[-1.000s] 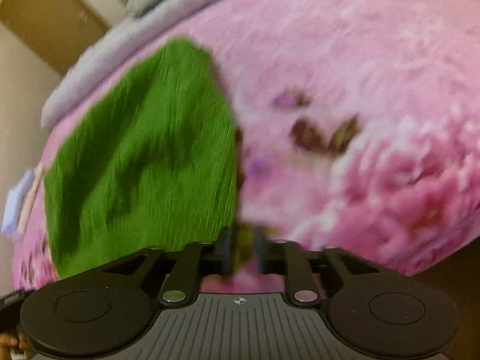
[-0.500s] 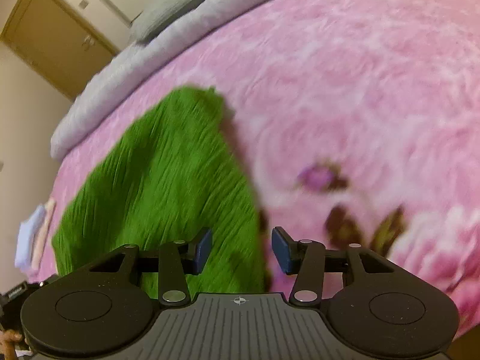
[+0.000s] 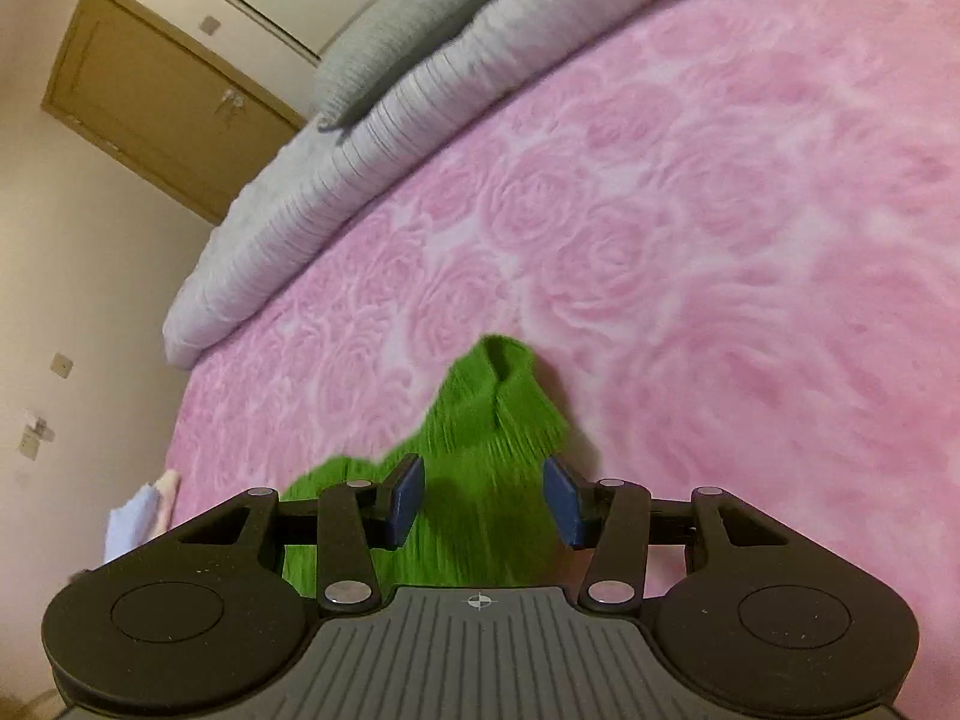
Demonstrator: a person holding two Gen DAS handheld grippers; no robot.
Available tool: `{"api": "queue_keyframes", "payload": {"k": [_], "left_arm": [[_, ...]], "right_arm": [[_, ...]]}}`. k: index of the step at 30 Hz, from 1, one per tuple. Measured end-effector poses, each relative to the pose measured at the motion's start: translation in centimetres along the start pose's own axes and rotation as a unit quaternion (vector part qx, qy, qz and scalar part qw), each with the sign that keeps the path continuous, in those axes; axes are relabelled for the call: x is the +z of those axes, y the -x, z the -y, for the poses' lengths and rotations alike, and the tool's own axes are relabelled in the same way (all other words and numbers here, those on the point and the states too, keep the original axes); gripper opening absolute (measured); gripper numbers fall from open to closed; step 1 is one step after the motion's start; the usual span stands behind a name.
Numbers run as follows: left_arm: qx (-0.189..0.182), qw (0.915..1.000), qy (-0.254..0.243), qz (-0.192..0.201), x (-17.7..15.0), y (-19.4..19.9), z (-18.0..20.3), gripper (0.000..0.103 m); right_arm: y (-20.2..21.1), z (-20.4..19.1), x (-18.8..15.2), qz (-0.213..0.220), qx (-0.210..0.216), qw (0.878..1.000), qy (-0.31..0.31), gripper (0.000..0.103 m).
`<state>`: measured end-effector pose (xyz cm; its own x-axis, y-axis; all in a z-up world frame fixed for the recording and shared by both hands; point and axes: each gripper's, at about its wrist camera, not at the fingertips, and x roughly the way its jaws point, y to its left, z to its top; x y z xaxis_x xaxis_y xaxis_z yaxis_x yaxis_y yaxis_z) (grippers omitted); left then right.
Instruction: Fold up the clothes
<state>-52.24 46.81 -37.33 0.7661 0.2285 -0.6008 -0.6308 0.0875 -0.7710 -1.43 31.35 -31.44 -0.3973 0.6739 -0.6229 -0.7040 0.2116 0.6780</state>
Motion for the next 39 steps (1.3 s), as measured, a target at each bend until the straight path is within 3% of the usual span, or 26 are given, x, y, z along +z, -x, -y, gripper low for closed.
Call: {"api": "queue_keyframes", "payload": {"k": [6, 7, 8, 9, 10, 13, 14, 16, 19, 20, 21, 22, 23, 24, 25, 27, 29, 33, 36, 39], "left_arm": [[-0.035, 0.9983, 0.032, -0.035, 0.9, -4.9, 0.0, 0.041], [-0.043, 0.9983, 0.022, -0.032, 0.8, -5.0, 0.4, 0.031], [-0.045, 0.9987, 0.003, -0.023, 0.9, -4.9, 1.2, 0.016], [-0.047, 0.9987, -0.017, -0.013, 0.9, -4.7, 1.9, 0.008], [-0.050, 0.9981, -0.036, -0.004, 0.9, -4.5, 2.7, 0.005], [-0.063, 0.9914, -0.105, 0.045, 1.6, -2.6, 6.0, 0.005], [-0.070, 0.9852, -0.139, 0.072, 1.9, -1.4, 7.8, 0.004], [-0.077, 0.9645, -0.217, 0.129, 2.3, 0.9, 11.5, 0.004], [-0.100, 0.9181, -0.313, 0.221, 1.8, 3.8, 15.8, 0.005], [-0.100, 0.9061, -0.328, 0.248, 1.6, 4.3, 16.6, 0.006], [-0.092, 0.8995, -0.333, 0.267, 1.5, 4.3, 17.0, 0.009], [-0.069, 0.9054, -0.324, 0.266, 1.9, 3.8, 17.1, 0.016], [-0.036, 0.9232, -0.300, 0.238, 2.7, 2.6, 16.9, 0.034], [-0.002, 0.9406, -0.273, 0.203, 3.5, 1.1, 16.2, 0.035], [0.029, 0.9515, -0.248, 0.180, 4.0, -0.1, 15.1, 0.034], [0.065, 0.9577, -0.224, 0.168, 3.3, -0.6, 12.7, 0.033], [0.089, 0.9627, -0.203, 0.155, 2.0, -0.5, 10.3, 0.034], [0.097, 0.9777, -0.151, 0.109, -2.7, 1.0, 5.3, 0.034], [0.095, 0.9815, -0.139, 0.091, -7.7, 3.6, 3.5, 0.034], [0.089, 0.9836, -0.128, 0.091, -12.7, 6.7, 2.7, 0.035]], "right_arm": [[-7.5, 1.9, 2.3, -0.066, -0.006, 0.997, -0.027, 0.048], [-8.0, 2.0, 1.9, -0.066, 0.007, 0.997, -0.026, 0.048], [-8.6, 2.0, 1.5, -0.067, 0.019, 0.997, -0.023, 0.044], [-8.9, 1.7, 1.1, -0.065, 0.025, 0.998, -0.012, 0.016], [-8.8, 1.2, 0.8, -0.056, 0.020, 0.998, 0.008, 0.011], [-7.0, -1.0, 0.9, -0.009, 0.033, 0.997, 0.062, 0.008], [-5.8, -1.9, 1.4, 0.019, 0.043, 0.996, 0.080, 0.008], [-3.4, -3.7, 2.5, 0.075, 0.062, 0.988, 0.119, 0.007], [0.1, -7.0, 3.7, 0.167, 0.080, 0.964, 0.193, 0.007], [1.0, -7.5, 3.8, 0.203, 0.091, 0.953, 0.204, 0.007], [1.8, -8.0, 3.8, 0.238, 0.098, 0.943, 0.210, 0.007], [2.4, -8.0, 3.7, 0.272, 0.094, 0.936, 0.202, 0.007], [2.7, -8.0, 3.8, 0.298, 0.082, 0.932, 0.189, 0.008], [2.2, -7.8, 4.3, 0.287, 0.041, 0.943, 0.164, 0.009], [1.1, -7.1, 5.1, 0.244, 0.014, 0.959, 0.140, 0.025], [-1.3, -4.5, 5.7, 0.159, -0.036, 0.985, 0.065, 0.041], [-1.8, -2.3, 3.8, 0.135, -0.055, 0.988, 0.056, 0.041], [-0.8, -0.3, -3.0, 0.063, -0.078, 0.991, 0.085, 0.041], [1.3, 0.2, -8.8, 0.039, -0.086, 0.990, 0.100, 0.041], [4.5, -0.9, -14.0, 0.050, -0.100, 0.985, 0.130, 0.041]]}}
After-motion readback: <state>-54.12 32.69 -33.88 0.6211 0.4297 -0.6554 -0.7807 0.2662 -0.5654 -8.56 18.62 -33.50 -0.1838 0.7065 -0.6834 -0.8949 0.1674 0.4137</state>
